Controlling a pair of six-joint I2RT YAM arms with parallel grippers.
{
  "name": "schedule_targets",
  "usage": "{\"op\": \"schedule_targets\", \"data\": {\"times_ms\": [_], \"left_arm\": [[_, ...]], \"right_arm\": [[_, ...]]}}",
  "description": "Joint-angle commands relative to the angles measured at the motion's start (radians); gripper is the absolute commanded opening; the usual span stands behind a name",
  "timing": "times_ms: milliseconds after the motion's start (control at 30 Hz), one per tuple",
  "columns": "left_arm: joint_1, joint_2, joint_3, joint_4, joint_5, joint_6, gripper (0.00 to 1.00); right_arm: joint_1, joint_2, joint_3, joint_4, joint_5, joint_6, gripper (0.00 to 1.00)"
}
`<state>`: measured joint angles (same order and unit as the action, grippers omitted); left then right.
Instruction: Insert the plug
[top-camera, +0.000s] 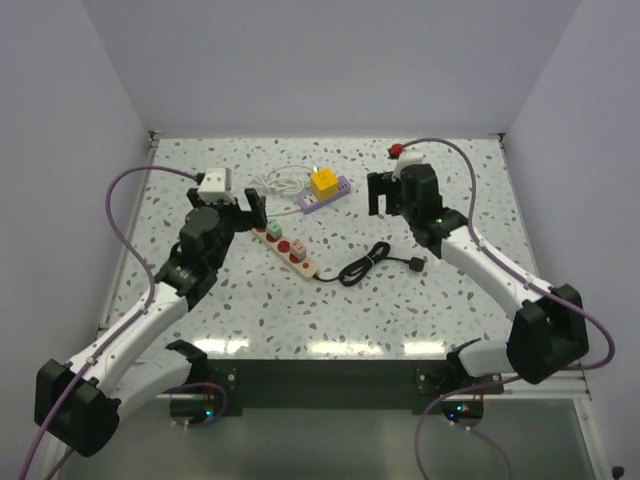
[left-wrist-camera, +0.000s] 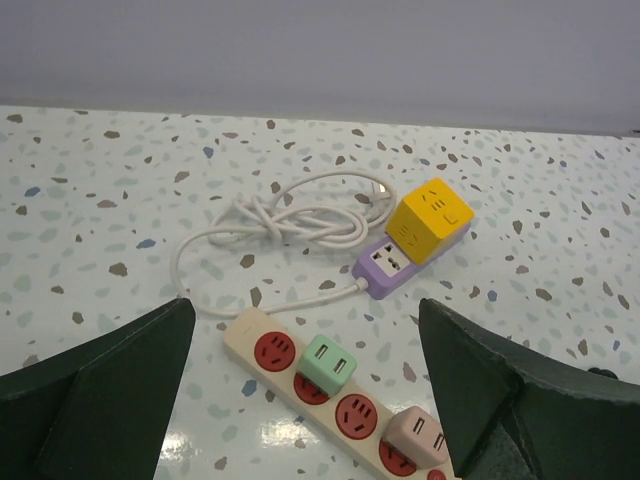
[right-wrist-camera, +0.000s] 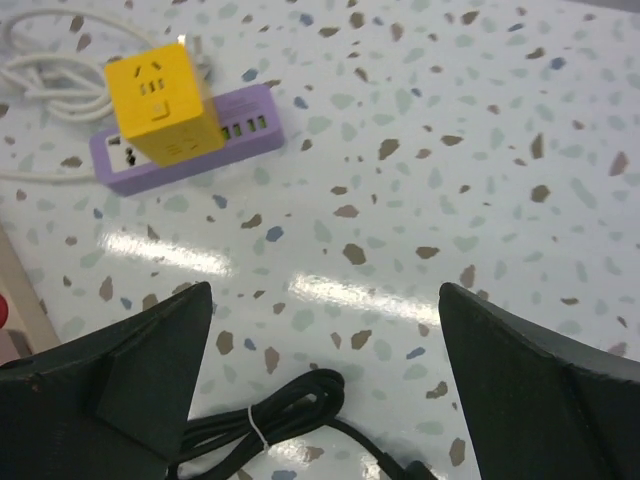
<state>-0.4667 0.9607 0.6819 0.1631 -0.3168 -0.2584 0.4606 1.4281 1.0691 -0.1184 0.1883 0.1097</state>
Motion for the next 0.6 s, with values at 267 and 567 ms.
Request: {"op": "schedule_targets", "data": {"times_ms": [267,567], "left_arm": [[0.007,-0.083,0.059,-0.128,-0.110,-0.047,1.00],[0.007,-0.099,0.059,-0.158,-0.114,-0.041,1.00]], "right_arm": [[-0.046,-0.377,-0.270,0.146,0.353,0.087,0.99],[-0.051,-0.532,-0.337,0.143,0.404,0.093,0.99]]}}
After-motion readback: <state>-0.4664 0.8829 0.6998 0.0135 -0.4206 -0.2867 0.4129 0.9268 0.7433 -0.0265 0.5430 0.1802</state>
